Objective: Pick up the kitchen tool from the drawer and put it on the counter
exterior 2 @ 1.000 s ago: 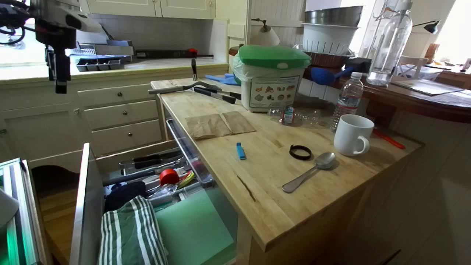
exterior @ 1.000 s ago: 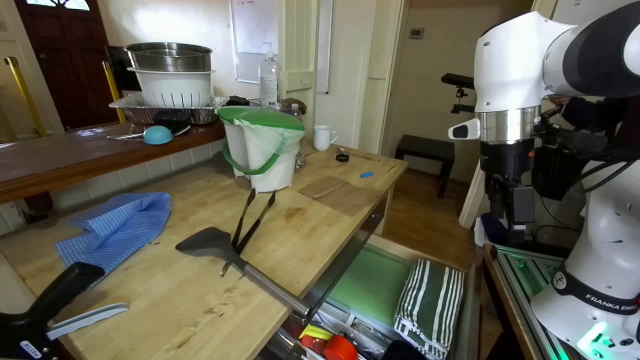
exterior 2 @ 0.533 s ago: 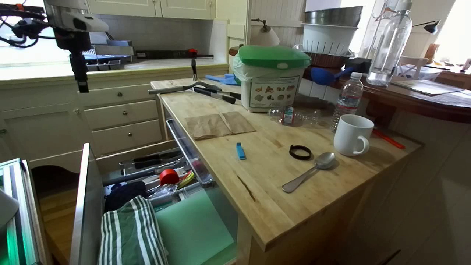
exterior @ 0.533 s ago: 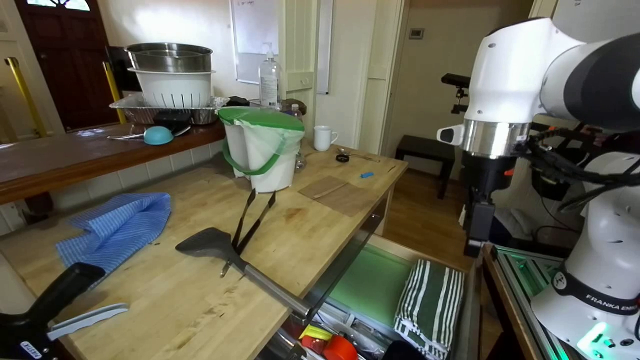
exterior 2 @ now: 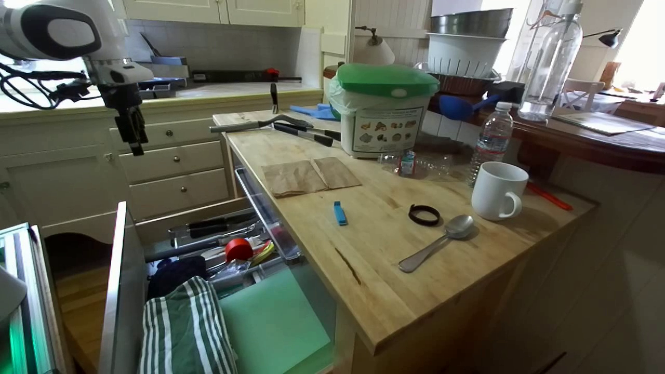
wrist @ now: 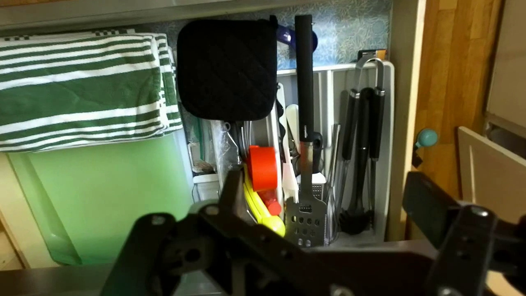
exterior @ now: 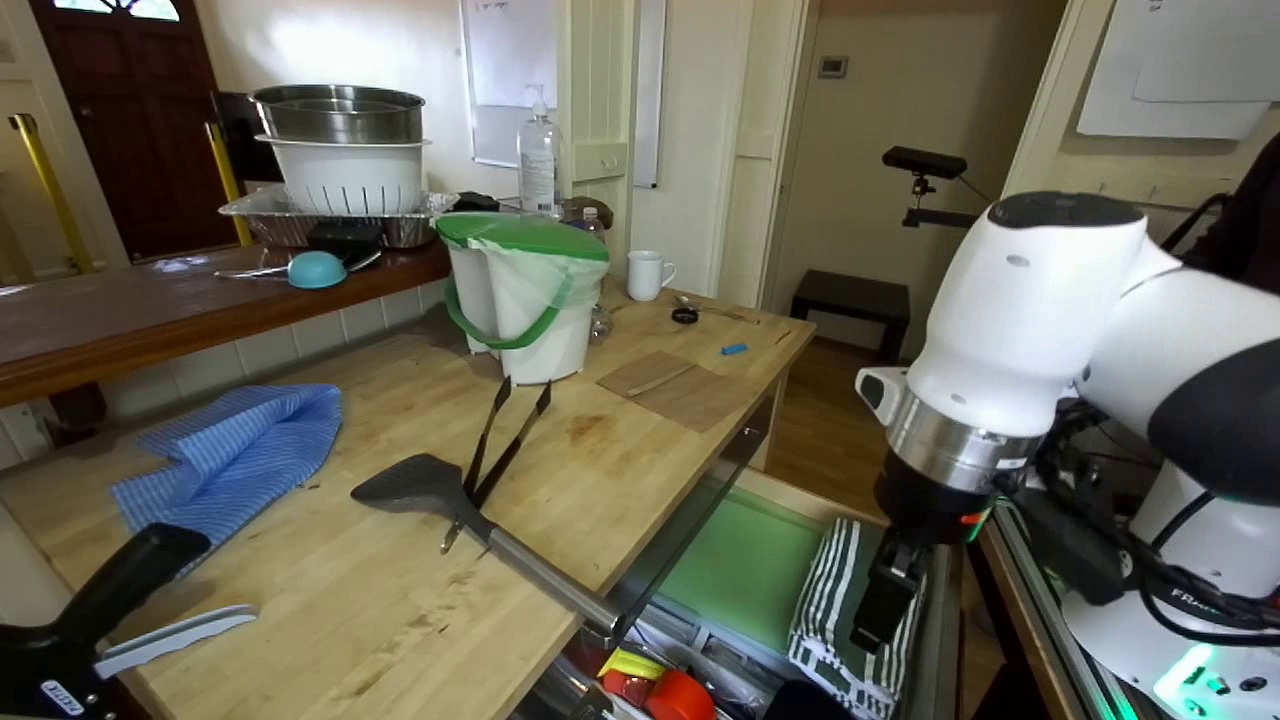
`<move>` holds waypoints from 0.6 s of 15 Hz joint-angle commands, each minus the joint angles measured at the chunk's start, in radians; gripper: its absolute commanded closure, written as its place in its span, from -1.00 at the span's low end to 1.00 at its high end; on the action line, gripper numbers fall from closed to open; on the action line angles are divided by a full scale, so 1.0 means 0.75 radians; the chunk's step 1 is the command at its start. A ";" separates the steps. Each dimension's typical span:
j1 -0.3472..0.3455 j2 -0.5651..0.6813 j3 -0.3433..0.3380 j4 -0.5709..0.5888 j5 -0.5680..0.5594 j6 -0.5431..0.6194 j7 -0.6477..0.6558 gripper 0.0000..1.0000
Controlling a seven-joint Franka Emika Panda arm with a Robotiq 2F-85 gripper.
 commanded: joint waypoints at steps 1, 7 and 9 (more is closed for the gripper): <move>-0.063 0.318 -0.017 -0.004 -0.202 0.172 0.181 -1.00; -0.030 0.725 -0.226 0.074 -0.752 0.183 0.572 -1.00; 0.067 0.658 -0.323 0.028 -0.628 0.223 0.447 -1.00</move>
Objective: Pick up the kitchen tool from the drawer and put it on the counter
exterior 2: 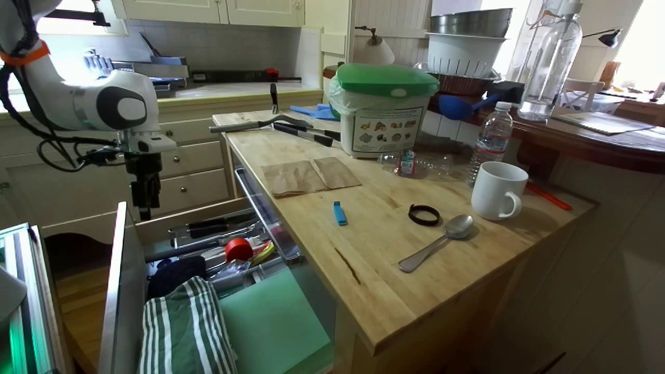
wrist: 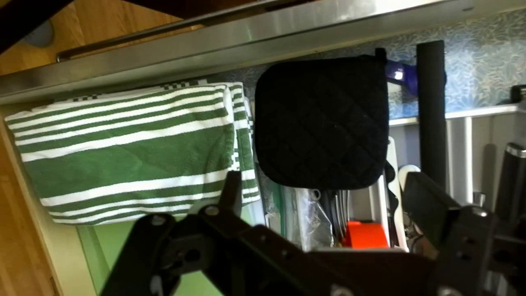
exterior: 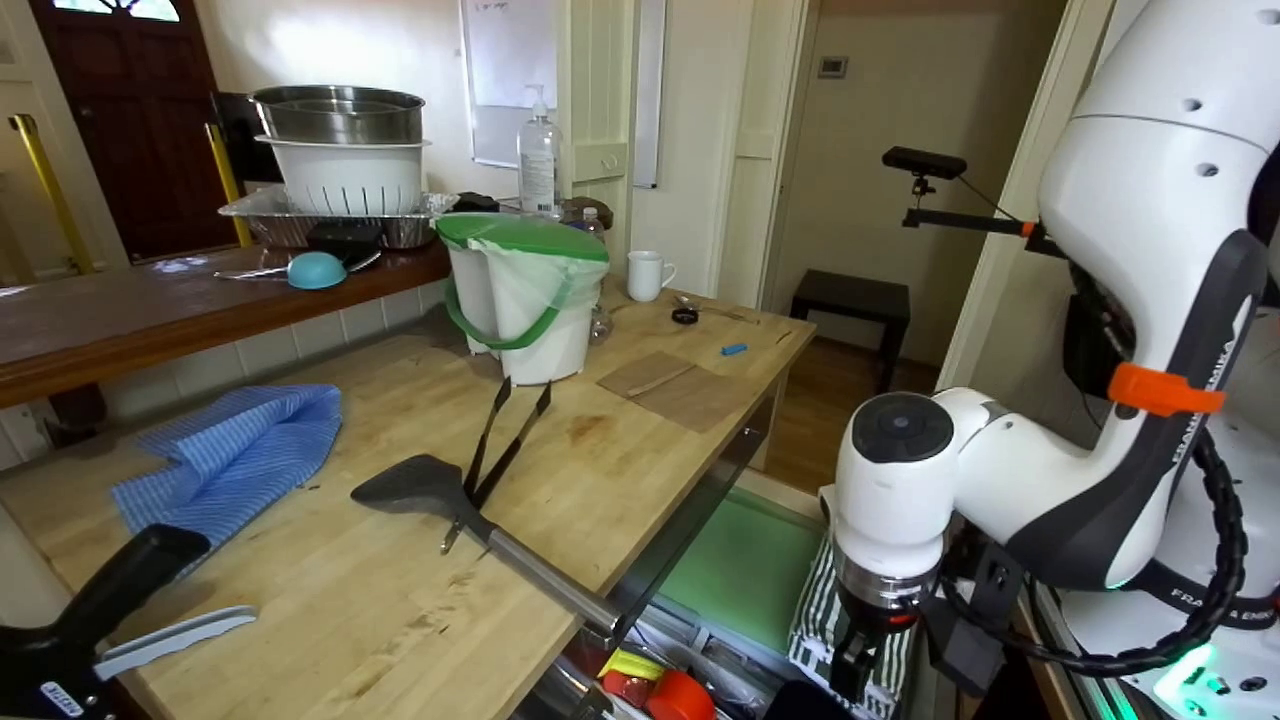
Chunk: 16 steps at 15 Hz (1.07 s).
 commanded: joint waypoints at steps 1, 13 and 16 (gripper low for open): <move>0.120 0.024 -0.111 0.008 0.030 0.007 -0.017 -1.00; 0.322 0.531 -0.322 0.314 -0.303 0.369 0.331 -1.00; 0.466 0.735 -0.382 0.476 -0.303 0.427 0.370 -1.00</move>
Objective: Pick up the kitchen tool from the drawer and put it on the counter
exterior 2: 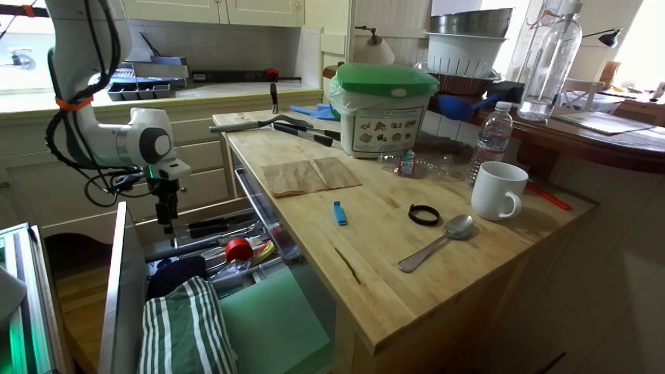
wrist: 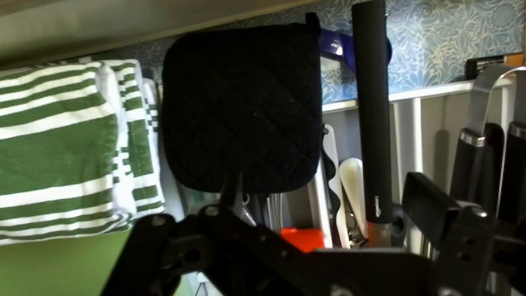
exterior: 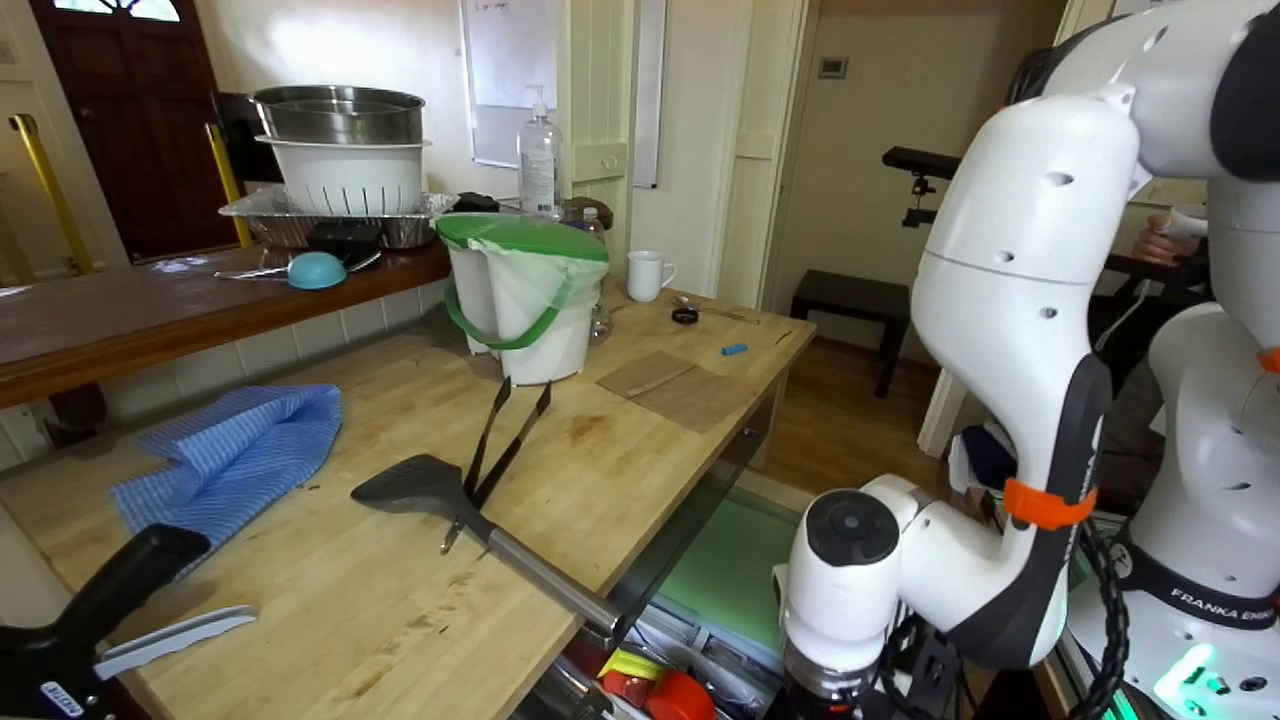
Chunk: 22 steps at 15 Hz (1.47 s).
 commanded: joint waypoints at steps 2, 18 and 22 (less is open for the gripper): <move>0.286 0.345 -0.135 0.298 -0.034 0.087 0.144 -1.00; 0.670 0.557 -0.302 0.520 0.597 0.037 -0.292 -1.00; 0.725 0.523 -0.381 0.446 0.667 0.175 -0.301 -1.00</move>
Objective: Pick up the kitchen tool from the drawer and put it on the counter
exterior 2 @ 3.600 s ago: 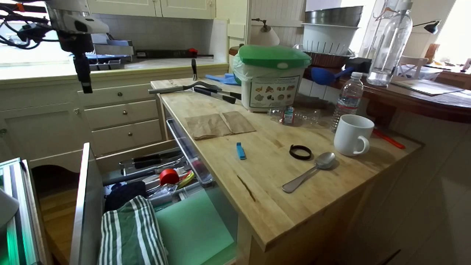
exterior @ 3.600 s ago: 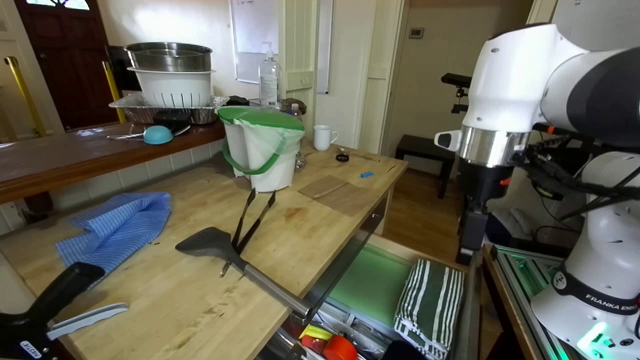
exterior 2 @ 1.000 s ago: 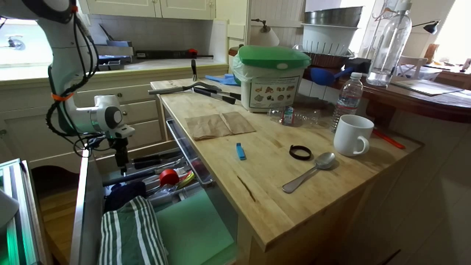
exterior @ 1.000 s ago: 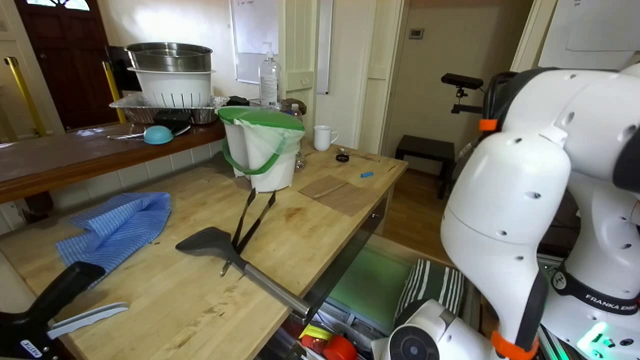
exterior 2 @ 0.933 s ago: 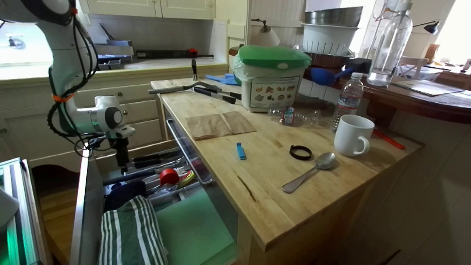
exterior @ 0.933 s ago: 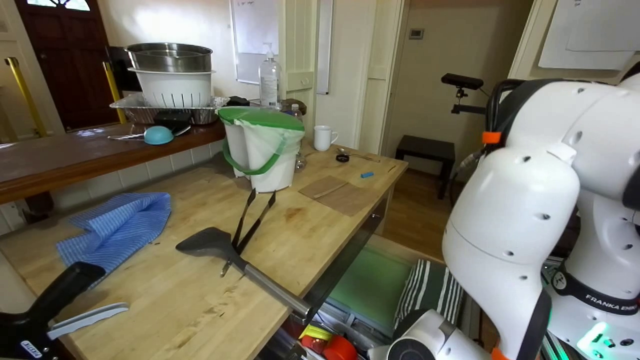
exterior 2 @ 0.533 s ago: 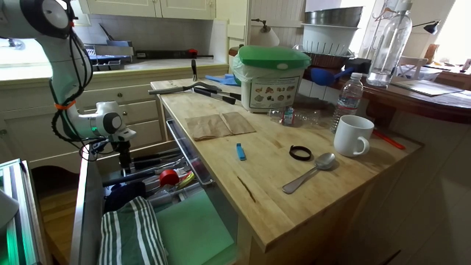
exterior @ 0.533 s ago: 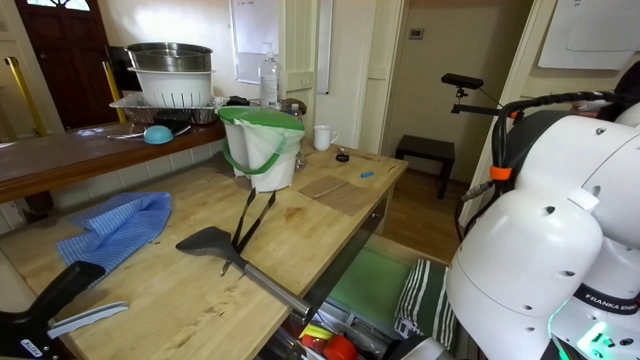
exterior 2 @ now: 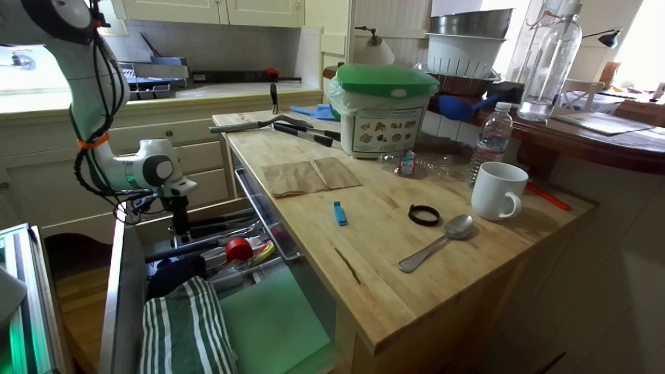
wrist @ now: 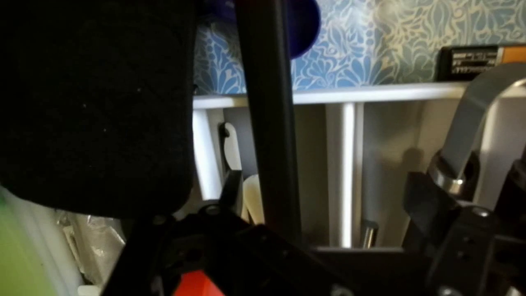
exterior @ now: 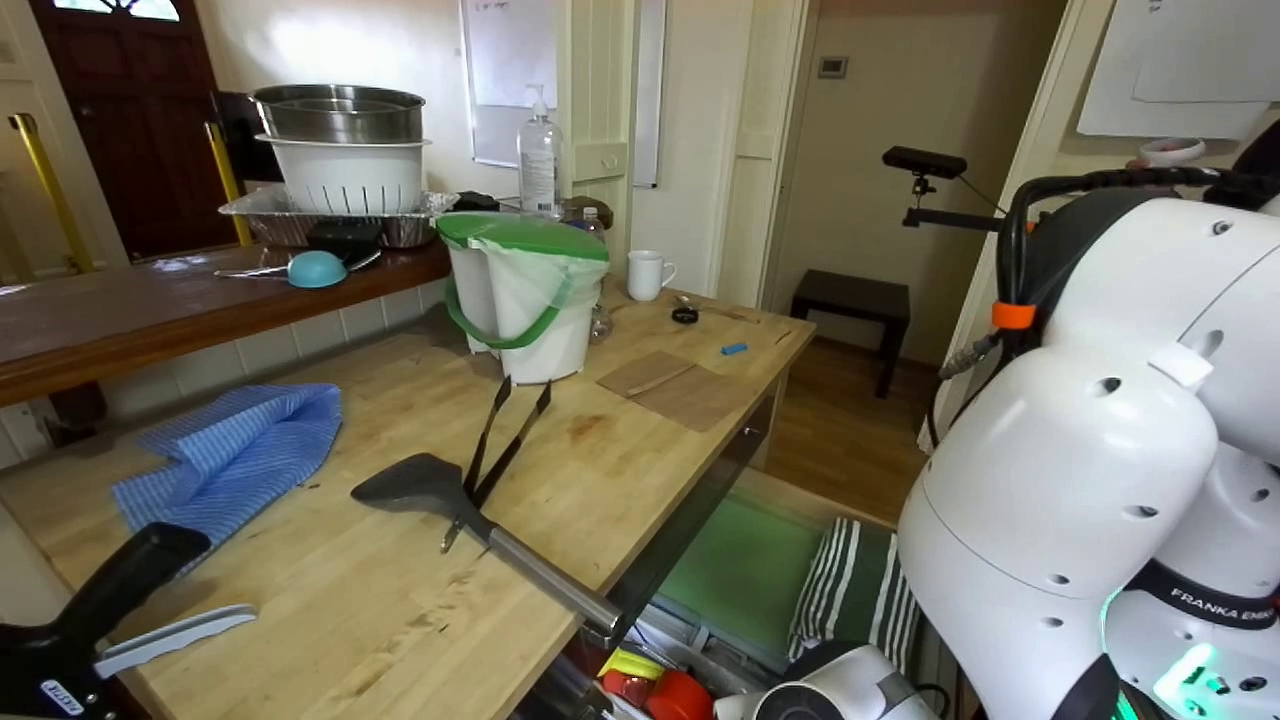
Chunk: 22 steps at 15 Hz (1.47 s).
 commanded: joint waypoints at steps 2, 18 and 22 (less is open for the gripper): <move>0.010 -0.004 -0.005 -0.040 0.126 0.196 -0.091 -1.00; -0.245 0.142 0.299 0.074 0.452 0.494 -0.537 -1.00; -0.307 0.192 0.352 0.122 0.501 0.544 -0.631 -1.00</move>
